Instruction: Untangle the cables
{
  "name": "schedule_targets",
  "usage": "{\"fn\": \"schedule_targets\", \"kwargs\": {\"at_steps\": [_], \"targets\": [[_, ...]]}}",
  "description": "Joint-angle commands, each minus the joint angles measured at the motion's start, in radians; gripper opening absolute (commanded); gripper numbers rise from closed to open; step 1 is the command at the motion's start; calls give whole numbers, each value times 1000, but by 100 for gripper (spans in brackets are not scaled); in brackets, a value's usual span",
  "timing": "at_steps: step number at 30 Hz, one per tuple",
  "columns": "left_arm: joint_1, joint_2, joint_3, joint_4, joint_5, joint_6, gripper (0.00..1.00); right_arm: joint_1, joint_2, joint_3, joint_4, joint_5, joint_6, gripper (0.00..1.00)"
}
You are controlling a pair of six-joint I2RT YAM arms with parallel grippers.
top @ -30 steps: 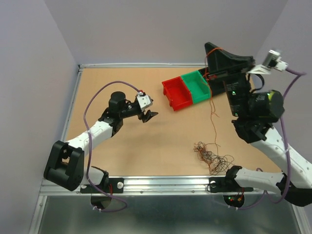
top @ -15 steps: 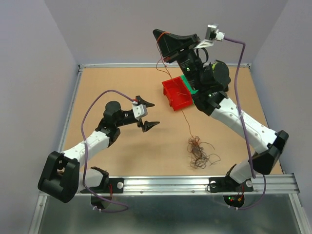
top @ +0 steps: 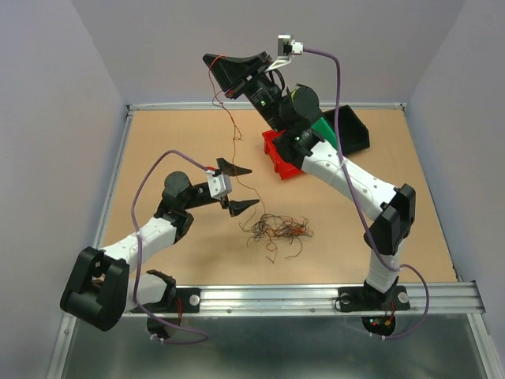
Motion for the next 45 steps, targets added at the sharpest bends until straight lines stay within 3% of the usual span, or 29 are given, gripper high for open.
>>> {"fn": "schedule_targets", "kwargs": {"at_steps": [1, 6, 11, 16, 20, 21, 22, 24, 26, 30, 36, 39, 45], "targets": [[-6, 8, 1, 76, -29, 3, 93, 7, -21, 75, 51, -23, 13, 0], [-4, 94, 58, 28, -111, 25, 87, 10, -45, 53, 51, -24, 3, 1], [-7, 162, 113, 66, -63, -61, 86, 13, -71, 35, 52, -24, 4, 0], [-21, 255, 178, 91, -2, -105, 73, 13, -99, 10, 54, -24, 9, 1], [-16, 242, 179, 60, -31, -72, 49, 13, -174, -75, 58, 11, -31, 1], [-10, 211, 173, 54, -43, -66, 33, 13, -195, -133, 58, 21, -45, 1], [2, 194, 156, 56, -69, -64, 26, 12, -220, -173, 60, 32, -62, 0], [16, 142, 141, 39, -143, -66, 0, 12, -312, -303, 63, 83, -120, 1], [25, 110, 139, 8, -198, -47, 0, 13, -437, -406, 66, 185, -181, 0], [33, 13, 162, -143, -208, -18, 0, 13, -699, -778, 66, 310, -278, 1], [16, -111, 358, -432, -128, 3, 0, 12, -1053, -1210, 23, 390, -365, 1], [-1, -131, 580, -613, -137, 20, 0, 12, -1174, -1358, -40, 384, -370, 1], [-6, -4, 1140, -827, -301, -24, 0, 13, -1191, -1468, -63, 329, -343, 1]]}}
